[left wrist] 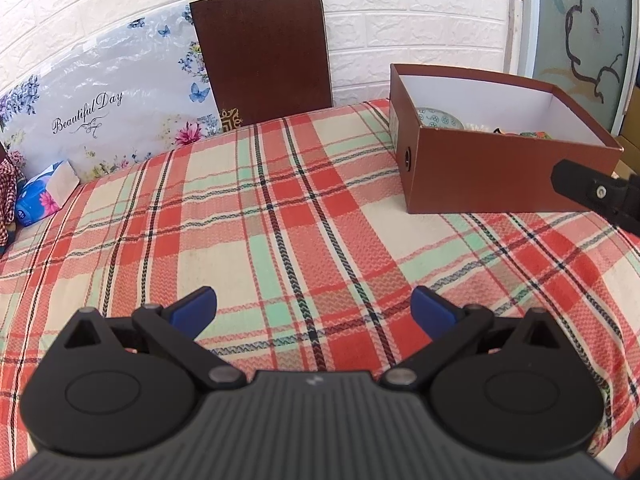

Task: Organize objects

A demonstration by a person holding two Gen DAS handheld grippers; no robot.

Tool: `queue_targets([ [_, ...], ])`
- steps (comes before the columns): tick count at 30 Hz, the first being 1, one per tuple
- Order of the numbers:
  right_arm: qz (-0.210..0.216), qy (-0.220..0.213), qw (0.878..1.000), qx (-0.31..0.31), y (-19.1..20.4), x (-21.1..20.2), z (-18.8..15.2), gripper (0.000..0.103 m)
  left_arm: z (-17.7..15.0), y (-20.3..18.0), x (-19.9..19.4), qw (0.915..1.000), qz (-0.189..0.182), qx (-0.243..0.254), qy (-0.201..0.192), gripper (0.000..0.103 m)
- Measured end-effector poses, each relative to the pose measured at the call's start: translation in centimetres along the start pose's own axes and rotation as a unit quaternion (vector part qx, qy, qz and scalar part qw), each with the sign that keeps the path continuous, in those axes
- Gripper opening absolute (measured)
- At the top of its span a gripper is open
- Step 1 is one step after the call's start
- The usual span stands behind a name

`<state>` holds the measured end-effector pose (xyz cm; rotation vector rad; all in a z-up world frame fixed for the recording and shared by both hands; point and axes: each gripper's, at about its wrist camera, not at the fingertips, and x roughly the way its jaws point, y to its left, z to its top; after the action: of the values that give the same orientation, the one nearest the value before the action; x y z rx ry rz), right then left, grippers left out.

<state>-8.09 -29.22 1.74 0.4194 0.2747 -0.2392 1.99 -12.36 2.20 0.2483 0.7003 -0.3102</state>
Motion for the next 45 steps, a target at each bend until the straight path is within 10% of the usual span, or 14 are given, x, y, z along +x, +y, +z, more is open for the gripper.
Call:
queue_targets([
  [45,-0.049,0.046,0.997,-0.033,-2.2,-0.1,-1.9,0.065,-0.5,-0.1,-0.3,0.9997,-0.019,-0.016,-0.007,0.103],
])
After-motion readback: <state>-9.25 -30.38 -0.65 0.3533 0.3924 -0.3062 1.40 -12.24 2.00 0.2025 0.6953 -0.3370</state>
